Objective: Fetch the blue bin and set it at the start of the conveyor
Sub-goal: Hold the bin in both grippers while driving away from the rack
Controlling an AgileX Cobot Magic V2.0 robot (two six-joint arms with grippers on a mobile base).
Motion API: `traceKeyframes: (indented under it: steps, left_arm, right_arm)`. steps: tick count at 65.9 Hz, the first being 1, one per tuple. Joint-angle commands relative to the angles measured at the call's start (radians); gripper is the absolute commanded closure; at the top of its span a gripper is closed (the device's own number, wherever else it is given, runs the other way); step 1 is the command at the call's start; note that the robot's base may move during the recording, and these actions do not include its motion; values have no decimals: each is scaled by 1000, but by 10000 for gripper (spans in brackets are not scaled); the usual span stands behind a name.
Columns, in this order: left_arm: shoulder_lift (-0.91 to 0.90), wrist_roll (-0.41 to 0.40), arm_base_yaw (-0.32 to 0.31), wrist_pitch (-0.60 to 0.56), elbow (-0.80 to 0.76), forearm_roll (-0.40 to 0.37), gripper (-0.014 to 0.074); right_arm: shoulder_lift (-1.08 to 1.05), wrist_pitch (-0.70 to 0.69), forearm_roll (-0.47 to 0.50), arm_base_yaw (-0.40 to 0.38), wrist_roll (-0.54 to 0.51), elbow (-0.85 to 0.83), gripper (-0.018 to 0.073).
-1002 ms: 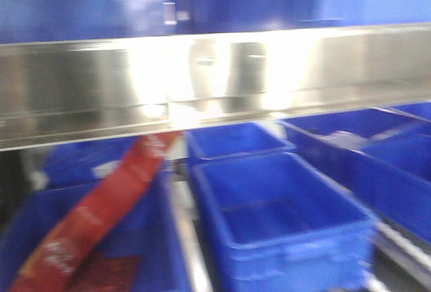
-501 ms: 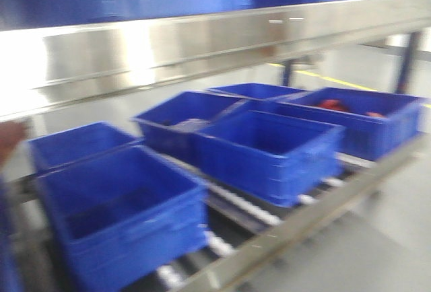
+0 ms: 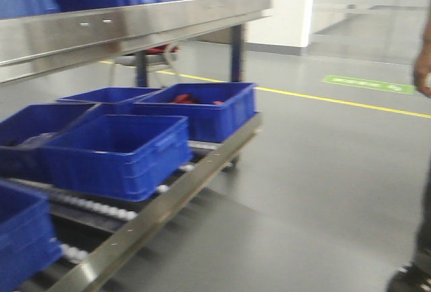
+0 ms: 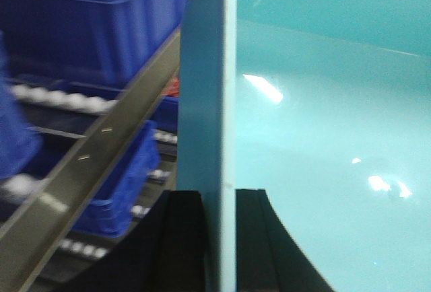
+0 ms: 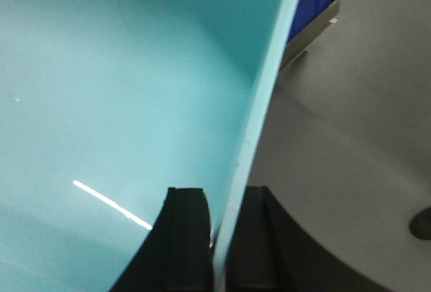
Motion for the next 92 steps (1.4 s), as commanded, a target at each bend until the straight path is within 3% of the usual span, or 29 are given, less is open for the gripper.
traceKeyframes:
  steps: [1,92]
  left_arm:
    - [-16,-18,0,-69,-12,-28,708]
    - [-16,-18,0,-69,-12,-28,708]
  right_arm:
    - [-10,-22,-36,-8,-30,-7,711]
    - [-10,-22,-36,-8,-30,-7,711]
